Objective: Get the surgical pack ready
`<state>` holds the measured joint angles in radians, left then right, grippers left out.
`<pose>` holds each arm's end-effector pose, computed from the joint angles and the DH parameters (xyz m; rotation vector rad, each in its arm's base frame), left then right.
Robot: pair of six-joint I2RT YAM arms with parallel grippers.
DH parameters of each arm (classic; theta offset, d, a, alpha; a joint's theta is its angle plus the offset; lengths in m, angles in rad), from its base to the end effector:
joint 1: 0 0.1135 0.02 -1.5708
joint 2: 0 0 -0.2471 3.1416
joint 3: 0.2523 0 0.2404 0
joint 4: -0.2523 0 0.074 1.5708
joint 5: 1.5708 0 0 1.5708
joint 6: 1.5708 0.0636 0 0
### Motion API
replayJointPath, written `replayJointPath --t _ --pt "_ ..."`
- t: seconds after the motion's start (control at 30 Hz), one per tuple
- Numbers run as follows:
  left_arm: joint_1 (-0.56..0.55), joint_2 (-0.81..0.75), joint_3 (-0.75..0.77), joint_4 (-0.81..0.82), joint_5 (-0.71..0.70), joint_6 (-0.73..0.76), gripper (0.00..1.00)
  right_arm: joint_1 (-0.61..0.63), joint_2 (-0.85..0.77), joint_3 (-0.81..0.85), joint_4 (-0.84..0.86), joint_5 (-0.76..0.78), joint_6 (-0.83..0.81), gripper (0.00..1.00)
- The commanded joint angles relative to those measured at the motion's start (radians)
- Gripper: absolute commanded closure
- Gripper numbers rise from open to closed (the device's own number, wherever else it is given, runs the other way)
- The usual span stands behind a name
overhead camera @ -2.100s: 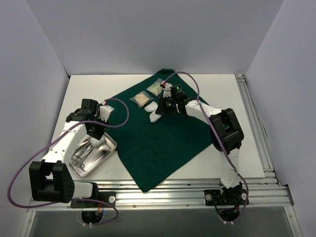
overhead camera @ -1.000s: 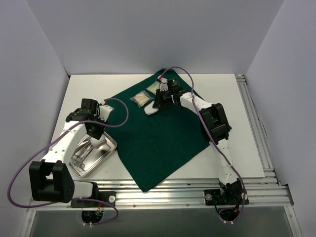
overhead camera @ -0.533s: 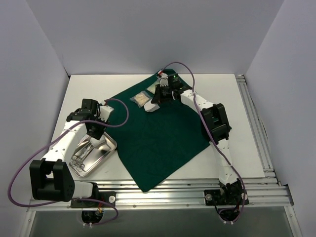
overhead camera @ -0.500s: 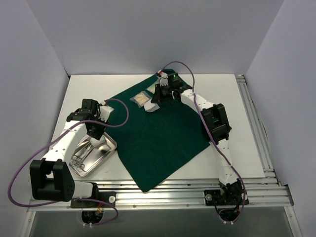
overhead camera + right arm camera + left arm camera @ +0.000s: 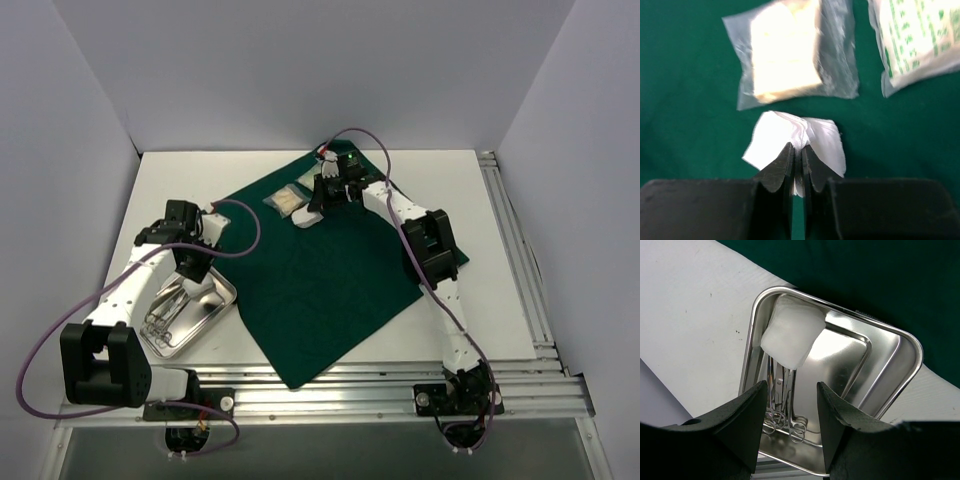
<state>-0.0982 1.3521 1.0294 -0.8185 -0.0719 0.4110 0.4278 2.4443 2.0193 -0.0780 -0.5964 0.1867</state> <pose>0.2626 -0.0213 0.2129 0.6649 2.6398 0.1892 0.4922 0.2637 0.1698 -0.6296 2.0331 0.9879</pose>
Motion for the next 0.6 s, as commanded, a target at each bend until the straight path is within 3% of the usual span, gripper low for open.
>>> replayJointPath --t 0.0,0.2,0.37,0.57 --pt "0.003 -0.004 0.023 0.018 -0.005 0.005 0.47 0.005 0.013 0.026 -0.049 0.024 -0.038 1.0" --pt "0.003 0.001 0.027 0.015 0.003 0.002 0.47 0.003 0.018 0.025 -0.048 0.06 -0.043 1.0" --pt "0.005 0.001 0.024 0.015 0.004 0.005 0.47 0.015 -0.025 0.019 -0.032 0.091 -0.056 0.75" --pt "0.005 0.005 0.021 0.019 0.007 0.006 0.47 0.019 -0.07 0.013 -0.065 0.176 -0.081 0.59"
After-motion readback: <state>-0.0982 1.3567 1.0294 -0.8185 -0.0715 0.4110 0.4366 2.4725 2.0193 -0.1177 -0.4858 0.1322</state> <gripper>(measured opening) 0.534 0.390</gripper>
